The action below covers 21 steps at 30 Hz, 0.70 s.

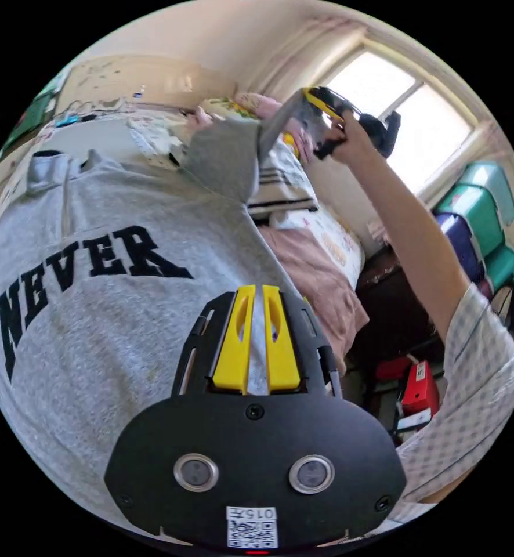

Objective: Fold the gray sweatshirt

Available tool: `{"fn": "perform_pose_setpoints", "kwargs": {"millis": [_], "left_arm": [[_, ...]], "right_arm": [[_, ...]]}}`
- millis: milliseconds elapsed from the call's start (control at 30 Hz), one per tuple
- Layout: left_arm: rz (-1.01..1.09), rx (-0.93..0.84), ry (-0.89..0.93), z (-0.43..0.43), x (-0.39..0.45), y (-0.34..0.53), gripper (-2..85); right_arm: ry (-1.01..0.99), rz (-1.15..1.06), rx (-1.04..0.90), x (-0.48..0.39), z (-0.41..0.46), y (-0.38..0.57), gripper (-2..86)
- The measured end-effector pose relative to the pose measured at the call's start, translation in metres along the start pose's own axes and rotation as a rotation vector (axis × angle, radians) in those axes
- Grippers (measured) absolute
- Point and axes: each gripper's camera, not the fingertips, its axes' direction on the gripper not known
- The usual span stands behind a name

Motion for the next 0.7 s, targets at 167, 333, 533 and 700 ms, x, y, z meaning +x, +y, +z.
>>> {"fn": "perform_pose_setpoints", "kwargs": {"millis": [167,333,533,700], "left_arm": [[-0.358,0.414,0.017,-0.107,-0.084,0.017,4.8],[-0.681,0.676,0.020,-0.177,-0.153,0.066,8.8],[-0.763,0.731,0.103,-0.217,-0.188,0.075,10.8],[-0.734,0.677,0.138,-0.217,-0.188,0.057,10.3]], "right_arm": [[-0.235,-0.354,-0.313,-0.258,0.056,0.109,-0.1],[-0.334,-0.217,-0.710,-0.334,0.145,0.215,-0.3],[-0.376,-0.210,-0.873,-0.353,0.160,0.194,-0.6],[-0.375,-0.002,-0.648,-0.319,0.138,0.196,2.2]]}}
